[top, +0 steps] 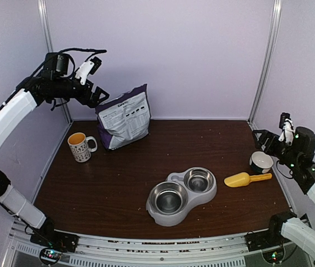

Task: Serve the pet food
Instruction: Move the pet food bag to the center of the board.

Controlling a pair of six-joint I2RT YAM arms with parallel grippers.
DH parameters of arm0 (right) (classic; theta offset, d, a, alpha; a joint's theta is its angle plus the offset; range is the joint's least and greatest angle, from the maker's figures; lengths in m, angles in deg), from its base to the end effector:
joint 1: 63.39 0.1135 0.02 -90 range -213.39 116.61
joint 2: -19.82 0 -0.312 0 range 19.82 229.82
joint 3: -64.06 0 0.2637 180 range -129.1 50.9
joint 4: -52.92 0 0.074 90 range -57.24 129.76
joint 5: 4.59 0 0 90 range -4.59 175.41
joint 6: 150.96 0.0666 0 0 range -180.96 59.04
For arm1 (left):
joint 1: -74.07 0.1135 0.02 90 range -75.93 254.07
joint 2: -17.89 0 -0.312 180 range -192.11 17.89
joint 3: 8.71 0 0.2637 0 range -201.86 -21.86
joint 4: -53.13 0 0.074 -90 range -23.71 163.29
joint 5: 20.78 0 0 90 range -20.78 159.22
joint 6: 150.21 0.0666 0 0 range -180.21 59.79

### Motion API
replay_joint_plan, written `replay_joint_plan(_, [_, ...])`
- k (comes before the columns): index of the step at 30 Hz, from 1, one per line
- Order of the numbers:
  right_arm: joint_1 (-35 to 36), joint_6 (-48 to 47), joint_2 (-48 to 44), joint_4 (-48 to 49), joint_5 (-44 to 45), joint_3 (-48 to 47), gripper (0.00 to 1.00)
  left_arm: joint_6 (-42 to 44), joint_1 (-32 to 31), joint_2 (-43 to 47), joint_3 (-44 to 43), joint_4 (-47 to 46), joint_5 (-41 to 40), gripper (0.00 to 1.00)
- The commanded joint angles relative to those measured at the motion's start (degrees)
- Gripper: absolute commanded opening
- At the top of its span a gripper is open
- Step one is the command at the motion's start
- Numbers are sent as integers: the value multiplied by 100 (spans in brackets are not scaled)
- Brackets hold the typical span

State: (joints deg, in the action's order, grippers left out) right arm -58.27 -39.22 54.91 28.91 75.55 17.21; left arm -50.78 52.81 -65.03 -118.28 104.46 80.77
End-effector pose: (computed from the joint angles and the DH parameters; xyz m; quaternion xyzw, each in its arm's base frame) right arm 0.1577 0.0256 0.3170 0.0587 0.7753 0.2103 0.5927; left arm 0.3155 -0.1371 0.4833 0.2740 0.7934 -0.1396 0.5253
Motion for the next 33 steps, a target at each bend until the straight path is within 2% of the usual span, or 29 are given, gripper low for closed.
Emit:
replay_joint_plan(1, [18,-152,-96,-99,-720,-148,100,156,176,-451,-441,40,24,98])
replay_joint_plan(9, [19,-2,-99,117,-912,-12,100,246,710,-821,-42,-247,744,98])
replay_joint_plan(13, [22,57,-90,145,-927,-41,100,451,757,-896,268,-291,861,98])
replay_joint_plan(22, [22,166,-12,188,-957,34,100,538,780,-1080,361,-437,461,97])
replay_joint_plan(27, [18,243,32,309,-1016,94,100,542,808,-1310,335,-443,387,71])
replay_joint_plan(33, [18,192,31,234,-1013,69,100,559,808,-1364,342,-434,563,30])
